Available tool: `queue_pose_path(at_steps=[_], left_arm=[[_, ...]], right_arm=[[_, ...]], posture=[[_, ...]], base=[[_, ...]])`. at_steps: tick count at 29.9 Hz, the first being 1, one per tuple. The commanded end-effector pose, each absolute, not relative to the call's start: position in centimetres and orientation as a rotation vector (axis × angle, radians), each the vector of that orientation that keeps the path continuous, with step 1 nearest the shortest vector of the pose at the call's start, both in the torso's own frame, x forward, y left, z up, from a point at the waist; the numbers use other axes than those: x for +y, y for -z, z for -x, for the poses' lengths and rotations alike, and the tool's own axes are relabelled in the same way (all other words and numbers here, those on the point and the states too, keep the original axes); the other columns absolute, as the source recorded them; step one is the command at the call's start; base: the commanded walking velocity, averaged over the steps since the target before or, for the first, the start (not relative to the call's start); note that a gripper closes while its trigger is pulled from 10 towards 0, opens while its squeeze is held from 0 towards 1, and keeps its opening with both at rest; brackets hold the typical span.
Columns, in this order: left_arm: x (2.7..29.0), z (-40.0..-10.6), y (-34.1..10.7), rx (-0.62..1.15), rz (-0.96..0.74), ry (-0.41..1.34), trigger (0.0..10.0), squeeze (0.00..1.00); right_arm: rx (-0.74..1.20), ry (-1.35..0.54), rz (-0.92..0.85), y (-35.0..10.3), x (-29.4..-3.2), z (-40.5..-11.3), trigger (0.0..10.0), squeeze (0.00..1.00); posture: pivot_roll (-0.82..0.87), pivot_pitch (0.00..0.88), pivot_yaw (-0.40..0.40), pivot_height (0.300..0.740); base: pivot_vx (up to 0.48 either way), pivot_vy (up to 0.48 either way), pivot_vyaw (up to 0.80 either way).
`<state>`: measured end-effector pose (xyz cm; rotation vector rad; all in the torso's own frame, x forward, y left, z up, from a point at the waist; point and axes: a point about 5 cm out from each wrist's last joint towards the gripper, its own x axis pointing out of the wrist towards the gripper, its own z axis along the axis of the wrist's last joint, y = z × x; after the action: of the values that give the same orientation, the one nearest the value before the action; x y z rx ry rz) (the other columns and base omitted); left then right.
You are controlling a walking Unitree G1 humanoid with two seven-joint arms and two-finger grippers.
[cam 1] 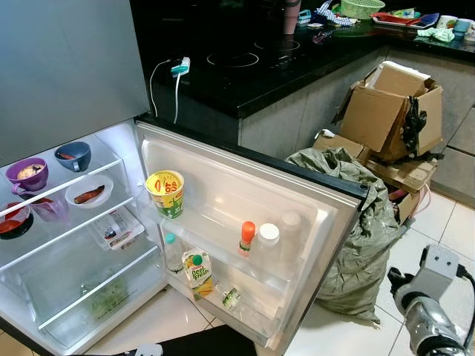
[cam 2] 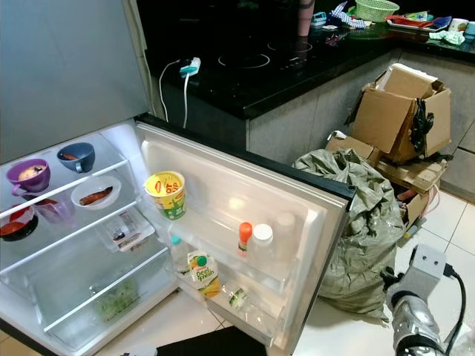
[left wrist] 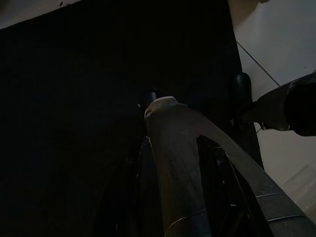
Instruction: Restocking fridge
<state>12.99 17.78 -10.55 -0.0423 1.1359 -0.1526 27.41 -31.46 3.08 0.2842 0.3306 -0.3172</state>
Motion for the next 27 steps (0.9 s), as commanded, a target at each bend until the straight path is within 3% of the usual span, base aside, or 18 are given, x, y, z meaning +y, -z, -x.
queue_pose_path(at_steps=[1,2,3,9,14,15,22,27], left_arm=[[17.7,-11.7,11.0,1.178,0.046,0.15,10.0,0.0],[17.7,-11.7,11.0,1.179,0.047,0.151,10.0,0.0],[17.6,-11.7,11.0,1.179,0.047,0.151,10.0,0.0],[17.6,-11.6,11.0,1.181,0.049,0.151,10.0,0.0],[17.7,-11.6,11.0,1.185,0.052,0.151,10.0,0.0],[17.7,-11.6,11.0,1.185,0.052,0.151,10.0,0.0],[17.9,-11.6,11.0,1.185,0.049,0.152,10.0,0.0],[18.0,-11.7,10.9,1.184,0.047,0.151,10.0,0.0]], right_arm=[[0.309,0.243,-0.292,-3.3,-30.7,-27.9,0.0,0.0],[0.308,0.165,-0.298,-3.4,-30.0,-28.2,8.0,0.0],[0.306,0.094,-0.306,-3.4,-29.4,-28.4,10.0,0.0],[0.303,-0.064,-0.347,-3.4,-28.4,-28.5,10.0,0.0],[0.394,-0.498,-0.413,-2.5,-25.1,-27.5,10.0,0.0],[0.394,-0.498,-0.413,-2.5,-25.1,-27.5,10.0,0.0],[0.495,-0.961,-0.516,-1.7,-20.9,-25.7,10.0,0.0],[0.504,-1.081,-0.564,-1.9,-20.0,-25.2,10.0,0.0]], posture=[[-0.05,0.0,0.007,0.74],[-0.05,0.0,0.007,0.74],[-0.05,0.0,0.007,0.74],[-0.05,0.0,0.008,0.74],[-0.05,0.0,0.002,0.74],[-0.05,0.0,0.002,0.74],[-0.06,0.0,0.003,0.74],[-0.06,0.0,0.006,0.74]], base=[[0.0,0.0,0.0],[0.0,0.0,0.0],[0.0,0.0,0.0],[0.0,0.0,0.0],[0.0,0.0,0.0],[0.0,0.0,0.0],[0.0,0.0,0.0],[0.0,0.0,0.0]])
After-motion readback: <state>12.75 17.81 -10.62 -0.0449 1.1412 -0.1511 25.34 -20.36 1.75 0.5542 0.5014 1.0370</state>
